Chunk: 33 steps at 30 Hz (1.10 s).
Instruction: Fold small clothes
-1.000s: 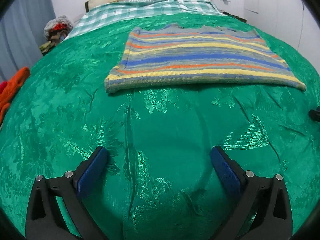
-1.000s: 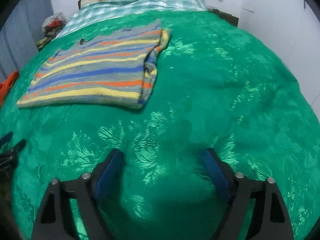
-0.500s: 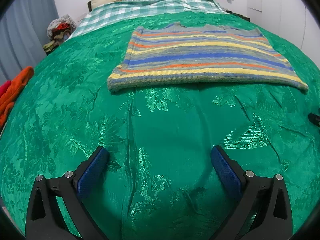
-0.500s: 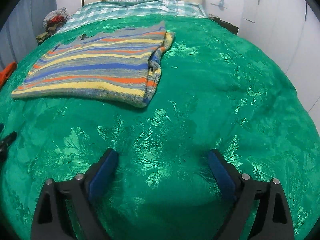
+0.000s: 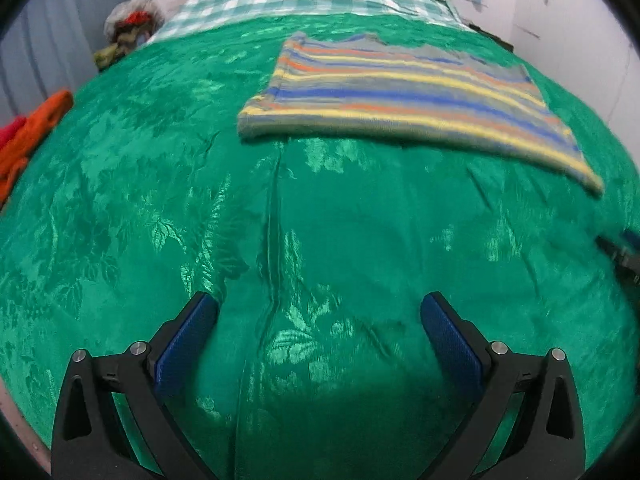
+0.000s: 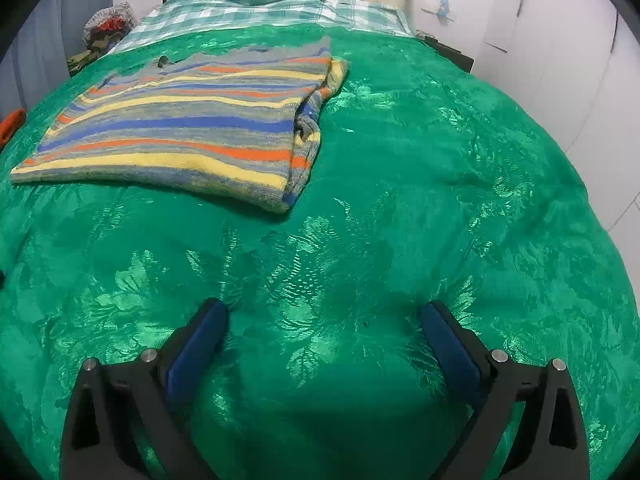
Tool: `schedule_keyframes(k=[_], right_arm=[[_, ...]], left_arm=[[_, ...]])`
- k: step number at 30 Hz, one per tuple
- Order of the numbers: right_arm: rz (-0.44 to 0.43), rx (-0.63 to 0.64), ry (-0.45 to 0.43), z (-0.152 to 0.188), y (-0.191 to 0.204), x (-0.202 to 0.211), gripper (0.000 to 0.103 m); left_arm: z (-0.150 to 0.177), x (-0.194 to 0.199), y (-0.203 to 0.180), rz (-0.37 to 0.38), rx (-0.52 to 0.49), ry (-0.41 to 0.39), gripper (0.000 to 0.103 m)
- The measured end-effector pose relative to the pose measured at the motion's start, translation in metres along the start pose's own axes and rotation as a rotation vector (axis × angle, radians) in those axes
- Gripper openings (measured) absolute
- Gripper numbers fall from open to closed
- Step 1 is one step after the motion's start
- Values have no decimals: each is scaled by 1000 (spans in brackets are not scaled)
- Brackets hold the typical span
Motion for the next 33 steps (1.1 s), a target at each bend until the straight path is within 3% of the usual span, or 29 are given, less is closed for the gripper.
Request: schedule_keyframes(k=[2, 12, 19, 23, 26, 28, 31, 33], right_arm=[[4, 2, 7, -1, 0, -1, 99], [30, 6, 35, -4, 1, -5, 101], [11, -21, 66, -5, -3, -2, 102], [-75, 14, 121, -6, -9, 6, 102], [-172, -11, 121, -23, -33, 15, 101], [-216, -89, 77, -53, -62, 17, 101], [-321, -162, 81, -101, -90, -1, 100], [-408, -195, 98, -132, -98, -19, 97]], left_arm=[[1, -3, -5, -25, -42, 4, 102], [-6, -13, -3, 17, -64, 48, 102], [-6, 12, -8, 82, -96, 65, 101], [-20, 46, -56, 177, -267, 13, 101], [-42, 55, -116, 315, -396, -31, 101], [-58, 43, -151, 394, -429, -20, 101], [-89, 5, -210, 472, -469, -15, 101], [-101, -21, -239, 473, -500, 2, 98]])
Point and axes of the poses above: each gripper's, at about its wrist camera, not at the fingertips, and x roughly against the way its jaws point, y to its left, z to its underside, the point moved 4 cm from there along -x, roughly the way its jaws point, and after that the axes turned 10 degrees about z, right-handed, at the moved point
